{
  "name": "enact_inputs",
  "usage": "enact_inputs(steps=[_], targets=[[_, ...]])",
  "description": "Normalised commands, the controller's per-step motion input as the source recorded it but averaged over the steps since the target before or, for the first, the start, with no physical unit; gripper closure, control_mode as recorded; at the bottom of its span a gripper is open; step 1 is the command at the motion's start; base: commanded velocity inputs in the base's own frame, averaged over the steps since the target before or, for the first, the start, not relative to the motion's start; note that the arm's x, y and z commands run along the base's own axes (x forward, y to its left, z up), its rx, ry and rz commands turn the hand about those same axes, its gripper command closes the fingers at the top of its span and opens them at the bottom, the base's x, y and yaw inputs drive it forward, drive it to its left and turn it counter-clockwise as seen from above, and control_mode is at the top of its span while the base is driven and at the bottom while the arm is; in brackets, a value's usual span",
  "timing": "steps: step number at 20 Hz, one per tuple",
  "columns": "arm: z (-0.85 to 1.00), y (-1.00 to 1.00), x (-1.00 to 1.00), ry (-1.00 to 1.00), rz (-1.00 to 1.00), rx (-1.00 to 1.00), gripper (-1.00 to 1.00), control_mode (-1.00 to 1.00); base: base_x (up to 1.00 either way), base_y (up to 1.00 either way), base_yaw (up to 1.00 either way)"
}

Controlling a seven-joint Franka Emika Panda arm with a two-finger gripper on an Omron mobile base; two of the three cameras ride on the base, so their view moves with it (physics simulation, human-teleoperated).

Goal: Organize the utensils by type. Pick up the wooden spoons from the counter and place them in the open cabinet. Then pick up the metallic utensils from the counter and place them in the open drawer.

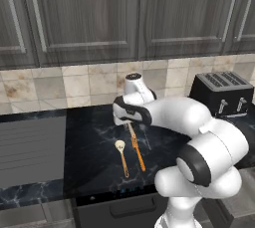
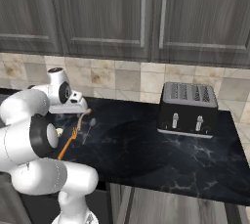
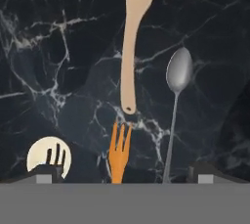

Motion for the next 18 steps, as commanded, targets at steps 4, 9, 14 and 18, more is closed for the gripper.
enact_inputs(steps=[4,9,14,18], targets=[[-0.28,0.00,0.42,0.00,-0.04,0.00,-1.00,-1.00,0.00,0.00,0.00],[-0.27,0.16,0.57,0.00,0.00,0.00,-1.00,-1.00,0.00,0.00,0.00],[-0.32,0.16,0.54,0.00,0.00,0.00,-1.00,-1.00,0.00,0.00,0.00],[-0.33,0.12,0.51,0.00,0.00,0.00,-1.00,-1.00,0.00,0.00,0.00]])
